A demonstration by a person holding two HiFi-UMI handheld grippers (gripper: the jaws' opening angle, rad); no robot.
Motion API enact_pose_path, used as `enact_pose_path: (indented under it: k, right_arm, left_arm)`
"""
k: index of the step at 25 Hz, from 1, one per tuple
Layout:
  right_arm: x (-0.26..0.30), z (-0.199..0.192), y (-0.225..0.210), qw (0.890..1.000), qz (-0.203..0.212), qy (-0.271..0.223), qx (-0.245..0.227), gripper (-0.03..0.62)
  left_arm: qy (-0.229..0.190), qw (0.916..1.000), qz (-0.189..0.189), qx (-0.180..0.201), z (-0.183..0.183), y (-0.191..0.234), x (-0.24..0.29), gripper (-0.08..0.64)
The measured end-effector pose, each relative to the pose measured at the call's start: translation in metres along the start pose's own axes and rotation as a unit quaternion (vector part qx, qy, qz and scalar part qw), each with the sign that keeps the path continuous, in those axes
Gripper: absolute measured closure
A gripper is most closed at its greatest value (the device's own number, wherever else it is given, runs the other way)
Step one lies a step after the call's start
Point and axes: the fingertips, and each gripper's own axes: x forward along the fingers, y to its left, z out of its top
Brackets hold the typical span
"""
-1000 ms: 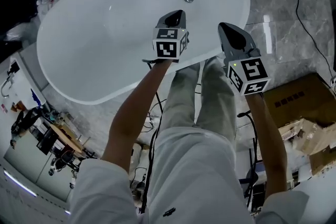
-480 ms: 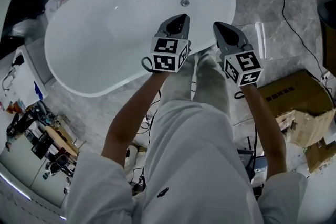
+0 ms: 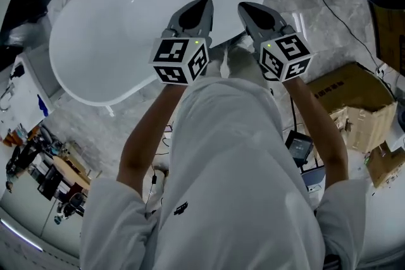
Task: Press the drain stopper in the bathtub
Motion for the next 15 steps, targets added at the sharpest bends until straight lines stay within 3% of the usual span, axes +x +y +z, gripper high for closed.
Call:
enact_pose_path:
  k: [5, 15]
  right_arm:
    - [-0.021, 0.033, 0.012, 1.000, 0.008, -0.027, -0.003, 0.589]
    - [-0.057, 0.068, 0.044, 0.997, 0.014, -0.074, -0.017, 0.592]
  left_arm:
    - [-0.023, 0.9994, -0.019, -0.016, 0.028, -0.022, -0.027, 0.557]
    - [-0.074, 0.9960, -0.044, 0.024, 0.058, -0.058, -0.073, 0.557]
